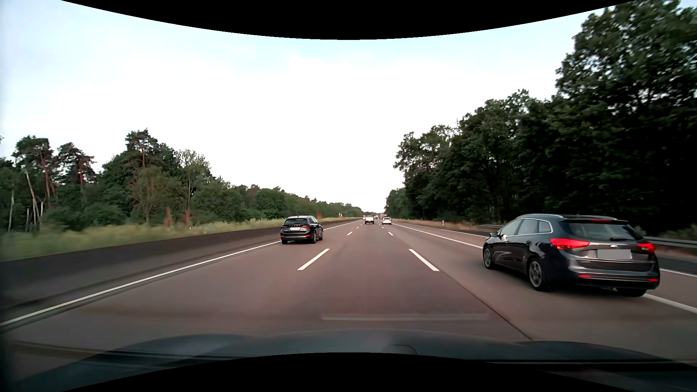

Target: Follow the waypoints while adhering to traffic rules and regulations

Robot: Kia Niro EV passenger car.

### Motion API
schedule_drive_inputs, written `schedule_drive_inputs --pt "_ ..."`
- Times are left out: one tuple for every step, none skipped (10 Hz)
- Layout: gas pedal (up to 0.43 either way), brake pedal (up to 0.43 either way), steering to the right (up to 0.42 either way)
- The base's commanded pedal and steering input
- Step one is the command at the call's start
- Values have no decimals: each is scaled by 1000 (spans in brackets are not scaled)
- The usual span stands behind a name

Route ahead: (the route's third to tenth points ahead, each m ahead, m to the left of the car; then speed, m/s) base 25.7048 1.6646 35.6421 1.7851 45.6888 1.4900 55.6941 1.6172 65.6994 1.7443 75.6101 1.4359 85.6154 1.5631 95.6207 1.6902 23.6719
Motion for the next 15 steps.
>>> schedule_drive_inputs --pt "157 0 -4" --pt "157 0 -4" --pt "157 0 -4" --pt "157 0 -3" --pt "157 0 -3" --pt "157 0 -3" --pt "157 0 -3" --pt "157 0 -3" --pt "157 0 -3" --pt "157 0 -3" --pt "157 0 -3" --pt "157 0 -3" --pt "157 0 -3" --pt "157 0 -3" --pt "157 0 -3"
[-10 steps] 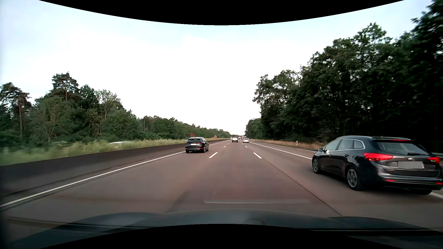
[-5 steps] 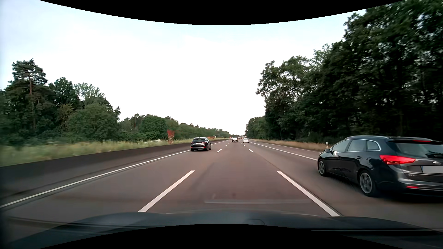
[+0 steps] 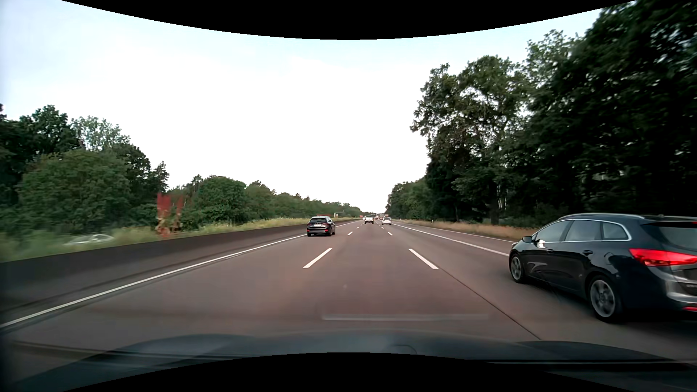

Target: Follow the waypoints while adhering to traffic rules and regulations

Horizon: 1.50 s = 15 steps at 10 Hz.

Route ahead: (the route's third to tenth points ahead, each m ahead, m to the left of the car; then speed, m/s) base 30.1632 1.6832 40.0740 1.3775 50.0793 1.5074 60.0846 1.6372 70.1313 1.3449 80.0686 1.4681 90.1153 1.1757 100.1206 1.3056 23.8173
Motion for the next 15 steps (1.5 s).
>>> schedule_drive_inputs --pt "157 0 -3" --pt "157 0 -4" --pt "157 0 -3" --pt "157 0 -3" --pt "157 0 -4" --pt "157 0 -4" --pt "157 0 -4" --pt "157 0 -4" --pt "157 0 -4" --pt "157 0 -4" --pt "157 0 -4" --pt "157 0 -4" --pt "157 0 -4" --pt "157 0 -4" --pt "157 0 -4"
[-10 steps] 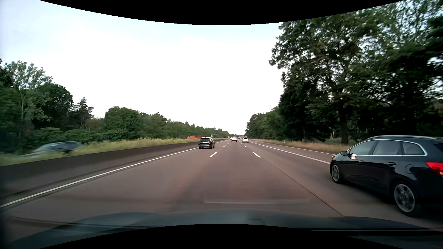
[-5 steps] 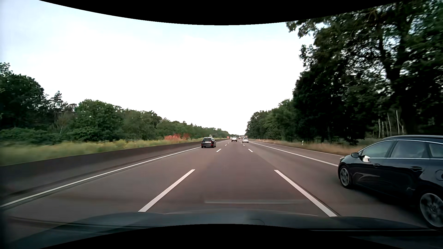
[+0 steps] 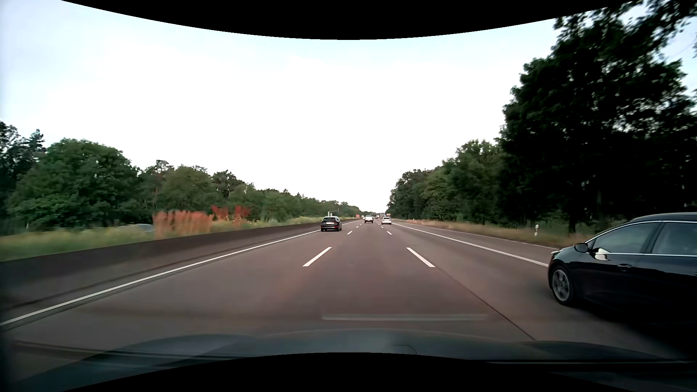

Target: Follow the waypoints while adhering to traffic rules and regulations

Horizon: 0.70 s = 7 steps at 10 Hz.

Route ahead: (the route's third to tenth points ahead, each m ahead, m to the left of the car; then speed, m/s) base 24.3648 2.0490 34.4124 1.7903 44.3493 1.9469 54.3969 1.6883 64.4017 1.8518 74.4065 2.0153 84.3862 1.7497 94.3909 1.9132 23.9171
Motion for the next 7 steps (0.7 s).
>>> schedule_drive_inputs --pt "157 0 -4" --pt "157 0 -3" --pt "157 0 -4" --pt "157 0 -4" --pt "157 0 -3" --pt "157 0 -4" --pt "157 0 -3"
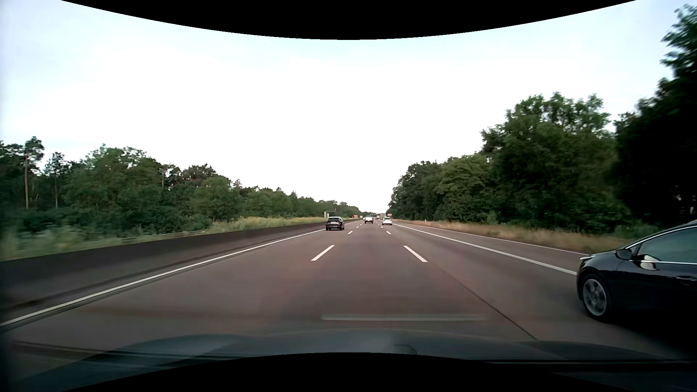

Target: Follow the waypoints while adhering to traffic rules and regulations

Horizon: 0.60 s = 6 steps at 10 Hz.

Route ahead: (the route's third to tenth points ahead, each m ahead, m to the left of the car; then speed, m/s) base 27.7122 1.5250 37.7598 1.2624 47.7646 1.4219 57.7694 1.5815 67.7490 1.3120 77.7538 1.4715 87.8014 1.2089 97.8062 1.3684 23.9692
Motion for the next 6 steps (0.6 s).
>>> schedule_drive_inputs --pt "157 0 -3" --pt "157 0 -3" --pt "157 0 -3" --pt "157 0 -3" --pt "157 0 -3" --pt "157 0 -3"
